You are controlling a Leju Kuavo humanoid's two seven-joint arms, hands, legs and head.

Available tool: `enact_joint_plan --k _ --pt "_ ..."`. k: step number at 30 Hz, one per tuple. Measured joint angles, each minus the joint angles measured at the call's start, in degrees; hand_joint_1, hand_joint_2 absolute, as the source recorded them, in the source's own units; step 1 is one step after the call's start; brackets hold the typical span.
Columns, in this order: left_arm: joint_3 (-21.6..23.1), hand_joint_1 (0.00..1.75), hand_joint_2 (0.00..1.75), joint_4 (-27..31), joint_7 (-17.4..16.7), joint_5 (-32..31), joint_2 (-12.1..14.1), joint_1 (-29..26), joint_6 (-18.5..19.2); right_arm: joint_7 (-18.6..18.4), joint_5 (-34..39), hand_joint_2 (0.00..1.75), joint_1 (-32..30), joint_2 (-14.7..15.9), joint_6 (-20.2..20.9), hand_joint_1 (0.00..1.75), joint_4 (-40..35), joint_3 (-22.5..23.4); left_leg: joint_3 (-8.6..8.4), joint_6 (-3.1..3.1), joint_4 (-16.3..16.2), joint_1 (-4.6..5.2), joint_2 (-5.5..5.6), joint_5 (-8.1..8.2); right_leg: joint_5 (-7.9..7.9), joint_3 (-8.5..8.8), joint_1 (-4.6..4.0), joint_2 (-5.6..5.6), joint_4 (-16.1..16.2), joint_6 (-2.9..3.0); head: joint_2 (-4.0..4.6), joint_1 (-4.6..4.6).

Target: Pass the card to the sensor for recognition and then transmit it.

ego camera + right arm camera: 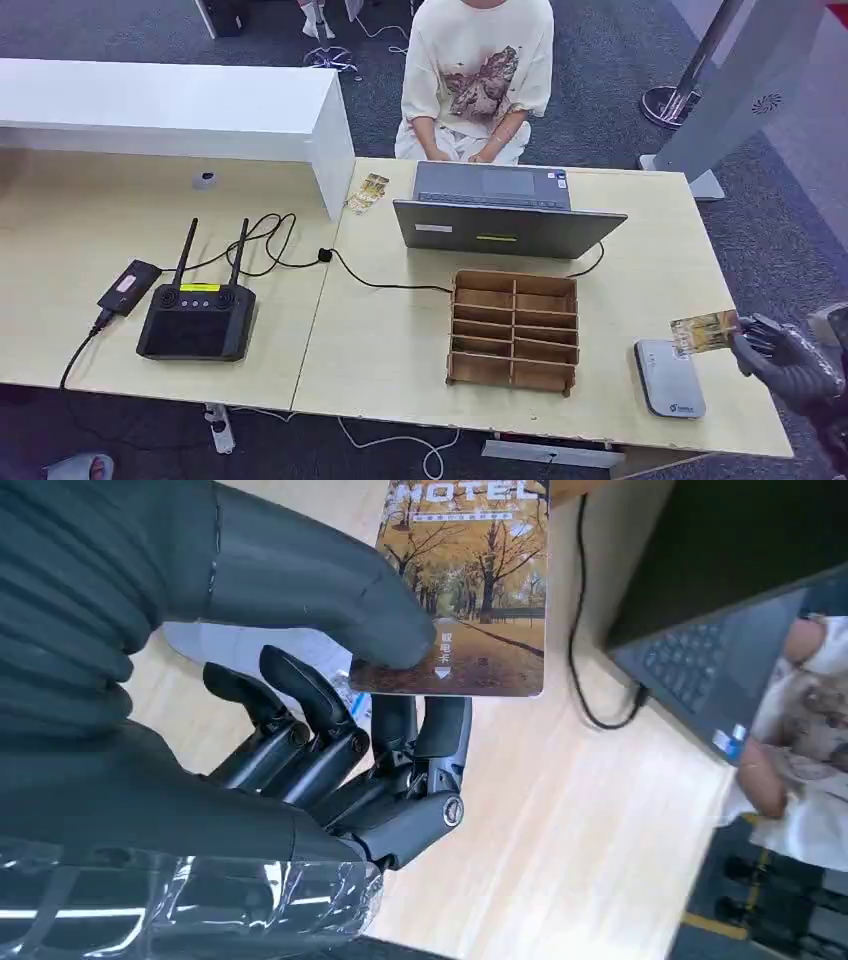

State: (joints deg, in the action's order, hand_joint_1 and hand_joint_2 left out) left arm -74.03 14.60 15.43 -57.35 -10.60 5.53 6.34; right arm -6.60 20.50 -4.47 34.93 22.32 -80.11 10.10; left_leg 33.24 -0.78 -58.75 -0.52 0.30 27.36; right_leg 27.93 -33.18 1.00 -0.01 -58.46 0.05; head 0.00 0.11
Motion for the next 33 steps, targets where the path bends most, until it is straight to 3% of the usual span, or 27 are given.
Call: enact_joint_plan --k 23,33 --pt "-0.33 0.00 0.00 0.00 0.00 0.70 -0.02 0.00 0.00 0.90 -0.79 1.75 -0.51 0.63 0.28 1.75 -1.57 1.51 0.03 0.00 0.00 0.00 -0.01 0.00 0.00 0.01 0.00 0.00 -0.01 0.00 0.00 0.00" --pt "-0.81 0.00 0.00 0.00 -0.37 1.20 -1.01 0.11 -1.40 3.17 -3.78 1.75 7.09 -2.36 -1.44 1.75 1.99 -4.18 -0.02 -0.01 0.00 -0.01 -0.05 -0.04 -0.03 0.02 -0.01 -0.05 -0.03 -0.01 0.00 0.02"
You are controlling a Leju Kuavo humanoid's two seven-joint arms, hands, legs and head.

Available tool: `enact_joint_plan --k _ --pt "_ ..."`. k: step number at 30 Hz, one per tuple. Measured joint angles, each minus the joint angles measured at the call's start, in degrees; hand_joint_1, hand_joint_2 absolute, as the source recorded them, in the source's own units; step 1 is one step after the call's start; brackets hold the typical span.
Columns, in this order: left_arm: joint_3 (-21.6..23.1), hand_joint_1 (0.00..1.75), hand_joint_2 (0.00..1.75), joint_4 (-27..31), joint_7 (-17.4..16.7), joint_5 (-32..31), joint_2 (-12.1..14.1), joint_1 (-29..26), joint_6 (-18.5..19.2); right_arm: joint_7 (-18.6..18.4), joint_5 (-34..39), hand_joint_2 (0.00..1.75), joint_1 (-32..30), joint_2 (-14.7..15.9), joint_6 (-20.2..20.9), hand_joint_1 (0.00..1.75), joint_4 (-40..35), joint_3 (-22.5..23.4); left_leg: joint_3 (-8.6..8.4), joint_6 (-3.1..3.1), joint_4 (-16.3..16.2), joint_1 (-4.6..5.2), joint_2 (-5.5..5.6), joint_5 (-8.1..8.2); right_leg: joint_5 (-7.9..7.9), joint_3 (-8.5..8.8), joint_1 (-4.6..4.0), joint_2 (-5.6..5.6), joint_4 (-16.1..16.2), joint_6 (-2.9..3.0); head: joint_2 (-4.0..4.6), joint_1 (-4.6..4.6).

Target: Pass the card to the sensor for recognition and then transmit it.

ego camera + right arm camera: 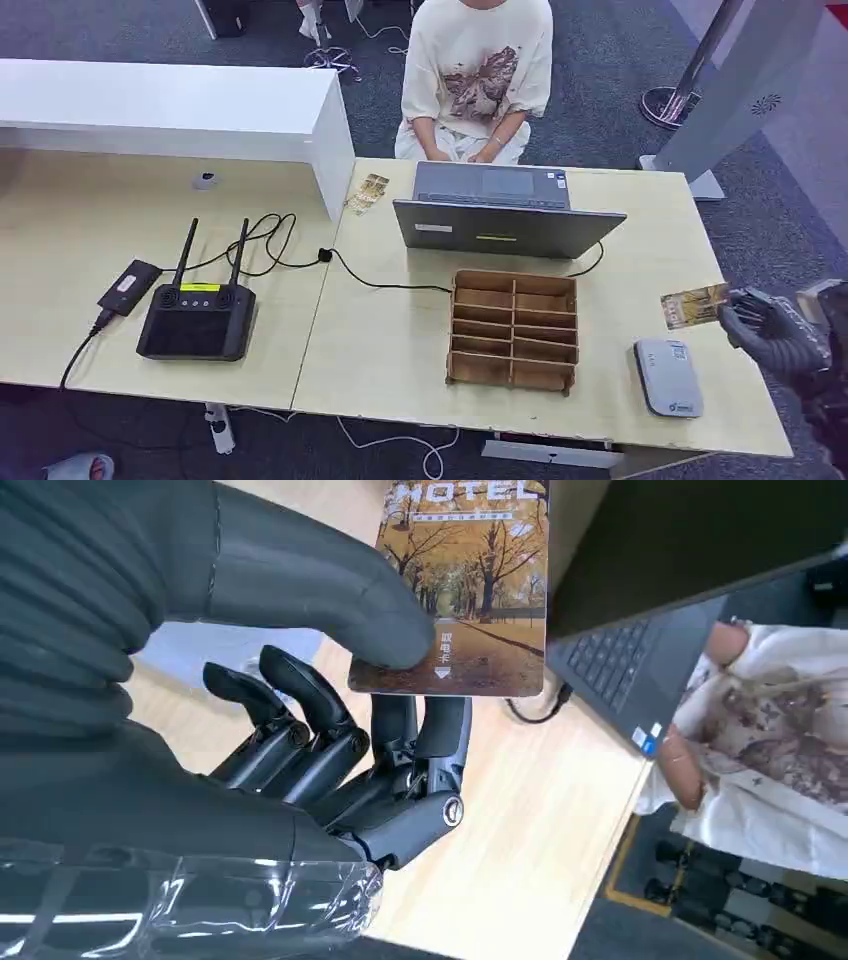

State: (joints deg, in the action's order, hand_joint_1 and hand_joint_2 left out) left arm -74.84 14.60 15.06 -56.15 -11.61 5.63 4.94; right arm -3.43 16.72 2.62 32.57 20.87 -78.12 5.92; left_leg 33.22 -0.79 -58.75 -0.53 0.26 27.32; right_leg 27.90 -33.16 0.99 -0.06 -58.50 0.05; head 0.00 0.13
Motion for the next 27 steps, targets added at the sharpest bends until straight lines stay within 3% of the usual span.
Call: enact_joint_plan --k 12,27 --pt "0.00 0.00 0.00 0.00 0.02 -1.13 -0.44 0.15 -1.96 2.47 0.17 1.75 5.39 -5.85 -1.35 1.75 1.31 -4.30 0.04 -0.02 0.00 -0.01 0.09 -0.02 0.01 -0.01 -0.02 0.08 -0.03 0.00 0.00 -0.02" --pt "0.07 0.00 0.00 0.00 0.20 -2.45 -0.98 0.12 -5.84 5.73 1.27 1.75 4.56 -11.01 -2.38 1.75 -0.46 -4.59 0.03 -0.02 0.00 -0.01 0.09 -0.01 0.01 -0.01 -0.01 0.07 -0.01 0.00 0.00 -0.02"
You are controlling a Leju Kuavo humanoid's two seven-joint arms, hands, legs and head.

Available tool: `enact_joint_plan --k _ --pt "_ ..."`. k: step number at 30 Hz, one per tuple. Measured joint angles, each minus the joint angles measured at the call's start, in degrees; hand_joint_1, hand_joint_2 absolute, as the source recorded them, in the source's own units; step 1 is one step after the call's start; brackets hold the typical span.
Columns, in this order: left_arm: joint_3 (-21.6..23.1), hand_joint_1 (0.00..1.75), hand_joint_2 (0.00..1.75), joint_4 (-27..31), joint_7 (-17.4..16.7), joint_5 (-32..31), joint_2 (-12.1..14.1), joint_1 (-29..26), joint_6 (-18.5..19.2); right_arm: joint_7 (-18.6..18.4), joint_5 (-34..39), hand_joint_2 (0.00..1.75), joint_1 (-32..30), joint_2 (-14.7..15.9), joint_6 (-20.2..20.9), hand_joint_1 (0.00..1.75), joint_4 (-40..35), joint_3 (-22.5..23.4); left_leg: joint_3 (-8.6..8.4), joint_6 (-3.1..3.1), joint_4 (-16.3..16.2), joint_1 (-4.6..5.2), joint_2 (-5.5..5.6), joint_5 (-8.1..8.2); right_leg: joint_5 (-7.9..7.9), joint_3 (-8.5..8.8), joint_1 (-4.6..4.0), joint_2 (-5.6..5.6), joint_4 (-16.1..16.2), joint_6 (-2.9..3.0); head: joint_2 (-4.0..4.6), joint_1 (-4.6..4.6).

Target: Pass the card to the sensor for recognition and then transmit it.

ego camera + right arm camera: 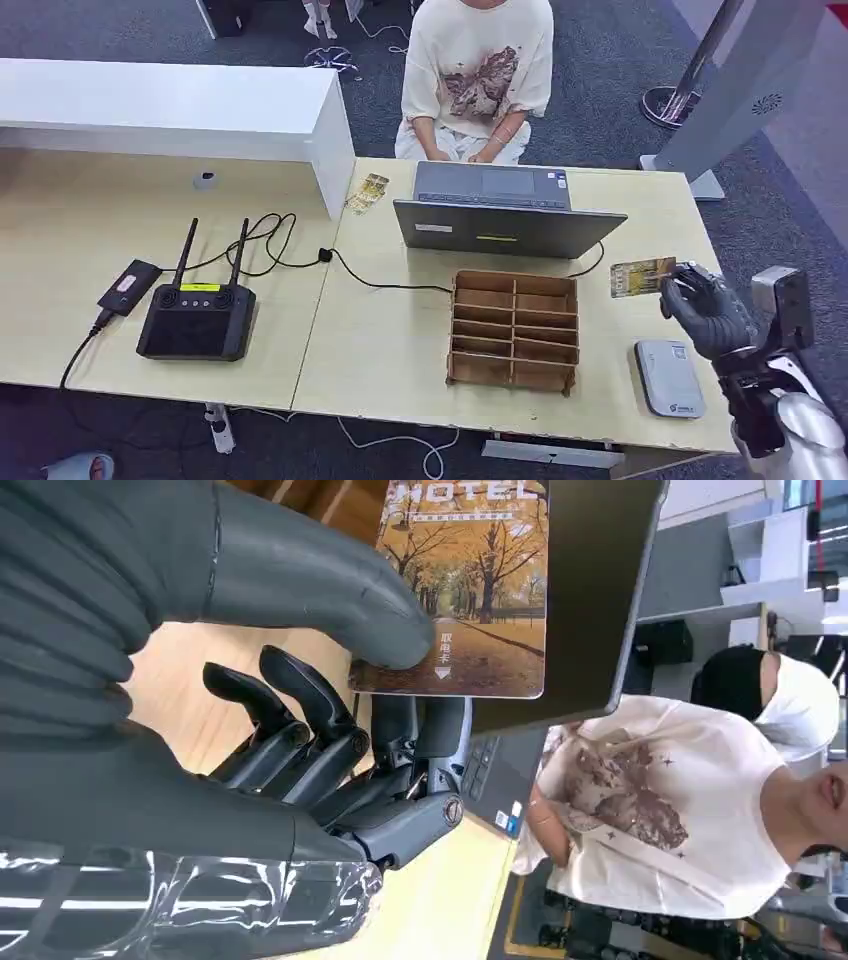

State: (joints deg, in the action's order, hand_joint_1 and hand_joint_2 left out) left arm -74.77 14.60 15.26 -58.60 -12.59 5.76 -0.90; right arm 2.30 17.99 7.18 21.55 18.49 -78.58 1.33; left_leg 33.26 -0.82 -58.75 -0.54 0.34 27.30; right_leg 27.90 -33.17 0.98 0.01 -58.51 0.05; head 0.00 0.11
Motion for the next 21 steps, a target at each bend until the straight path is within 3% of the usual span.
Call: enact_joint_plan --k 21 --pt "0.63 0.00 0.00 0.00 0.87 -1.49 -0.20 -0.34 0.22 0.55 -0.70 1.75 -0.85 -2.49 -1.42 1.75 -1.73 0.00 0.00 0.00 0.00 0.00 0.00 0.00 0.00 0.00 0.00 0.00 0.00 0.00 0.00 0.00"
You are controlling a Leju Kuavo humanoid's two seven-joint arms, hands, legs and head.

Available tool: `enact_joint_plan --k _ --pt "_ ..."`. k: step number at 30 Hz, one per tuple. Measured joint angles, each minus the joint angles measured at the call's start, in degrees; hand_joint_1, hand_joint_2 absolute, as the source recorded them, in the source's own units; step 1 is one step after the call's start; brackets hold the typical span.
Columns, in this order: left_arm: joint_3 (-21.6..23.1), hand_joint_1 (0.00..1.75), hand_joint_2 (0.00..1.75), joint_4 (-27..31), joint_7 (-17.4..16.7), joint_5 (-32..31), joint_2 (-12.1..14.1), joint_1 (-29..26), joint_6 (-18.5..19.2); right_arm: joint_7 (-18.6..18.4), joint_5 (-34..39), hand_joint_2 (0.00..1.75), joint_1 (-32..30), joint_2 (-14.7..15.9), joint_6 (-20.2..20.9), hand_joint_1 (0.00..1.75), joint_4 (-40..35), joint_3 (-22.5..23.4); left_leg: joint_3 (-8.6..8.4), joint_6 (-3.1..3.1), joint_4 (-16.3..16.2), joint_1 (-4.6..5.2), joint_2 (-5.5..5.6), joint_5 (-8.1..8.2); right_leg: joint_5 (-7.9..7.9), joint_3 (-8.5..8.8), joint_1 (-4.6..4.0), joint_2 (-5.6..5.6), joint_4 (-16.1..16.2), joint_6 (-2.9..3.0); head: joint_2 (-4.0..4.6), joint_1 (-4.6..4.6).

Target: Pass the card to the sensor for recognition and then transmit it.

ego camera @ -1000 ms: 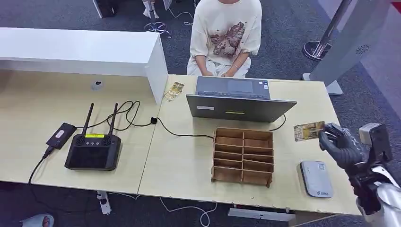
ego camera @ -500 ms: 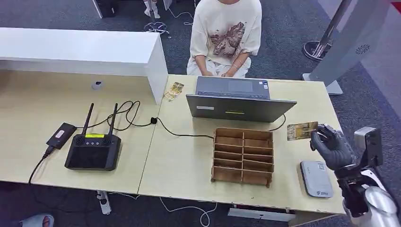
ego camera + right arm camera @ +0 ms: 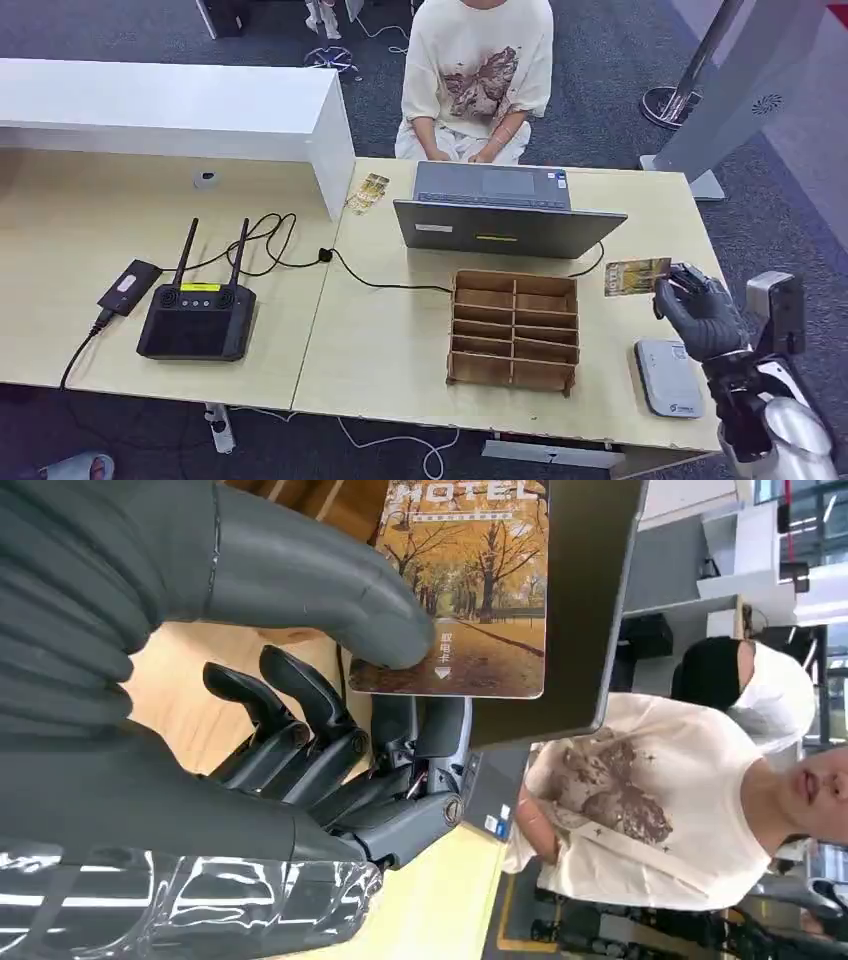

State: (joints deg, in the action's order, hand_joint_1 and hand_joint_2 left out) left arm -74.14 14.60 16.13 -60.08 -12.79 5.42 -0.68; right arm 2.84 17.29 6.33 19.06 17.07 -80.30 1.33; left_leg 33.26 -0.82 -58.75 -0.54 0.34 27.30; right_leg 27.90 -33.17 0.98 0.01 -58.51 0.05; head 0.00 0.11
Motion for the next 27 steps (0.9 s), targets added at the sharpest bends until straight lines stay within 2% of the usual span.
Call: enact_joint_plan --k 13,18,27 --pt "0.02 0.00 0.00 0.00 0.66 2.01 -0.04 0.11 -0.22 -0.81 -1.22 1.75 2.37 -1.24 -0.63 1.75 1.62 0.96 -0.01 0.00 0.00 0.00 0.00 0.00 0.00 0.00 0.01 0.00 0.00 0.00 0.00 0.00" --pt "0.02 0.00 0.00 0.00 0.22 1.81 -0.07 0.11 -0.42 -2.69 -3.63 1.75 2.16 -1.77 -1.70 1.75 2.56 0.96 -0.02 0.00 0.00 0.00 0.00 0.00 0.00 -0.01 0.00 0.00 0.00 0.00 0.00 0.00" --pt "0.02 0.00 0.00 0.00 0.22 1.66 -0.09 0.10 -0.42 -2.84 -3.98 1.75 1.50 -1.75 -1.75 1.75 3.72 0.96 -0.01 0.00 0.00 0.00 -0.02 0.00 0.00 -0.02 0.00 -0.02 0.01 0.00 0.00 0.00"
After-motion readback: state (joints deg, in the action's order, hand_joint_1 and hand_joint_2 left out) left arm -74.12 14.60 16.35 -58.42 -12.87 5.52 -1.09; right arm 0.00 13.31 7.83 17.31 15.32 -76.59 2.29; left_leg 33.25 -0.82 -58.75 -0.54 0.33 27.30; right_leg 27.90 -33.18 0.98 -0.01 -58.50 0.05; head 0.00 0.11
